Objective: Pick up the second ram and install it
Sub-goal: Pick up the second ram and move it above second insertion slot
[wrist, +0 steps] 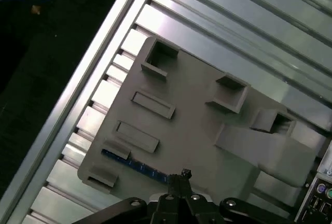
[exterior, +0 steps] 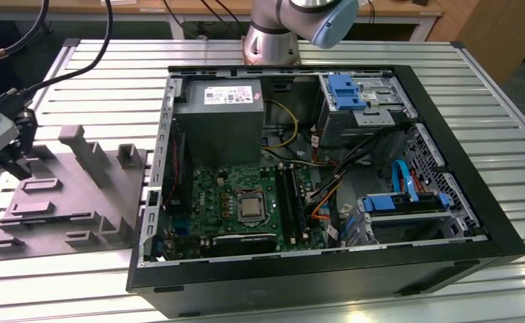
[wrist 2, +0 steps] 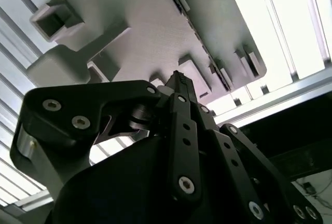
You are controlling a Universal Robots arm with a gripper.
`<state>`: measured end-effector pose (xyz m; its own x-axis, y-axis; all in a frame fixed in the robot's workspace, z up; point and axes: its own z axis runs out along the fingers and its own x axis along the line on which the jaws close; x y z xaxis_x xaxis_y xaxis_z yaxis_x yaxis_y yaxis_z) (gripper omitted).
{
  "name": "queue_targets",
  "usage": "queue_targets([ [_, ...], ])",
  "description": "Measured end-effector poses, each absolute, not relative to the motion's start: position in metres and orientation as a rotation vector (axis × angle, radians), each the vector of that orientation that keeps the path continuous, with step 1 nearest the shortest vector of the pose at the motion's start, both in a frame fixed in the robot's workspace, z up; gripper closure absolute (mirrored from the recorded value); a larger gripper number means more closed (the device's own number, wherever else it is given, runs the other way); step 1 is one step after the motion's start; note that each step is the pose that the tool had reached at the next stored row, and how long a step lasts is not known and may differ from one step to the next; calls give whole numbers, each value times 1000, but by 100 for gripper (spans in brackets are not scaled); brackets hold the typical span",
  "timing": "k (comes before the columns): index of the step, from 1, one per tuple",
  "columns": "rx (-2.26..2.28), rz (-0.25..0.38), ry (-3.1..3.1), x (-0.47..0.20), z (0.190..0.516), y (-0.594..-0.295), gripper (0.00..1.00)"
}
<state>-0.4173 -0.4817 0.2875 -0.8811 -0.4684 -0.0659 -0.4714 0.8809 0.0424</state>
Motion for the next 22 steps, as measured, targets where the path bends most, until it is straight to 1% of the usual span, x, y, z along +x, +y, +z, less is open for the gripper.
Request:
queue_targets([
  [22,-1335,87,2800,-417,281,-482,90],
])
